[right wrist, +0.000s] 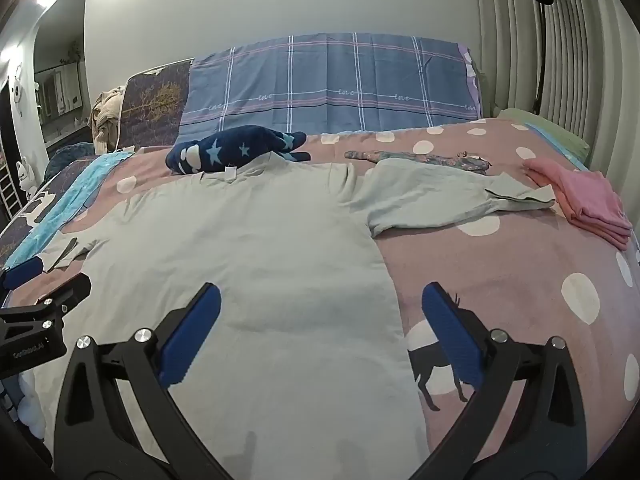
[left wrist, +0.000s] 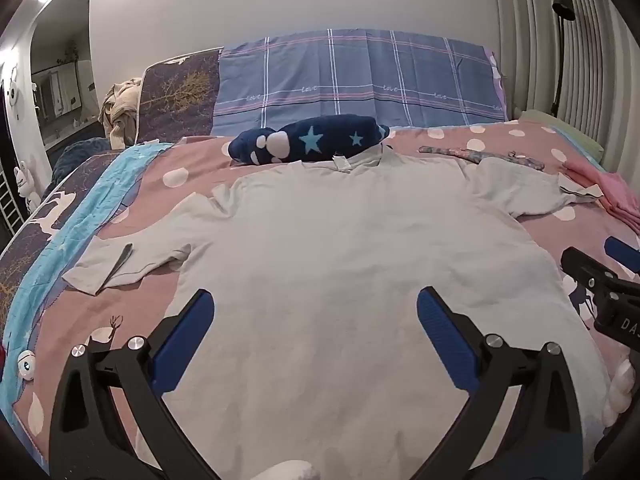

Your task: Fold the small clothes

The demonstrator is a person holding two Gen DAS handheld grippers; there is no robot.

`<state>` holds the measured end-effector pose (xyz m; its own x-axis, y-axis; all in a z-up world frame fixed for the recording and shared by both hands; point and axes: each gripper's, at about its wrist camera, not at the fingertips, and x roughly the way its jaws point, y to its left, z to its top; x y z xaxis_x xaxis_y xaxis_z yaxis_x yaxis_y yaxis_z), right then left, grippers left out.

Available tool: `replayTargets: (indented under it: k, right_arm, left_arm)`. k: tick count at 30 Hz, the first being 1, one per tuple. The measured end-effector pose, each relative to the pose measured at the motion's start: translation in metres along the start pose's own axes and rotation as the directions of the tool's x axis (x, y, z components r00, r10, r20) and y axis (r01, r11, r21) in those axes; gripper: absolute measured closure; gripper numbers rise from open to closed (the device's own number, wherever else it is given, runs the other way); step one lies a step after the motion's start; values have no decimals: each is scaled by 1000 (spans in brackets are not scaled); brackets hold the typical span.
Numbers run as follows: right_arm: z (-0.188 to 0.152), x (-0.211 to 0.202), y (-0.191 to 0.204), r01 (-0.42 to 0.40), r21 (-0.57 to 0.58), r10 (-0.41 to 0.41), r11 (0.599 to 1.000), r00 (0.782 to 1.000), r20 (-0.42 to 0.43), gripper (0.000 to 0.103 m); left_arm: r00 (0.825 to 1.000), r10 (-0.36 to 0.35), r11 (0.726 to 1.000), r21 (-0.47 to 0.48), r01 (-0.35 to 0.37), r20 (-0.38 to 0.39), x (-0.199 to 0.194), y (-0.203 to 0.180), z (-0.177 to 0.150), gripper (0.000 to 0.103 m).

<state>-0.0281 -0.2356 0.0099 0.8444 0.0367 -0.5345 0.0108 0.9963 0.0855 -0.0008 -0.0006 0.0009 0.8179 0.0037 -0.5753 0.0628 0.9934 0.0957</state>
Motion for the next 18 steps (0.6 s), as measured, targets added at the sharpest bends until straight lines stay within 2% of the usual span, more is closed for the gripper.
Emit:
replayTargets:
  k: [4, 7, 13, 18]
  right_arm:
    - [1, -2, 4, -5, 3, 5, 1000, 1000, -2, 2]
    - [-1, -8, 7, -7, -10, 7, 1000, 1000, 7, 2]
    - [2, -5, 16, -16, -23, 16, 1000, 1000, -11, 2]
    - [0, -5, 15, -14, -22, 14, 1000, 1000, -11, 2]
  left_arm:
    - [999, -13, 1000, 7, 13, 29, -8, -3, 0, 1]
    - [999, -47, 999, -26, 47, 11, 1, 11, 3, 1]
    - [999, -35, 999, 27, 34, 15, -2, 2, 2, 1]
    - [998, -58, 997, 56, 58, -7, 0, -1, 1, 1]
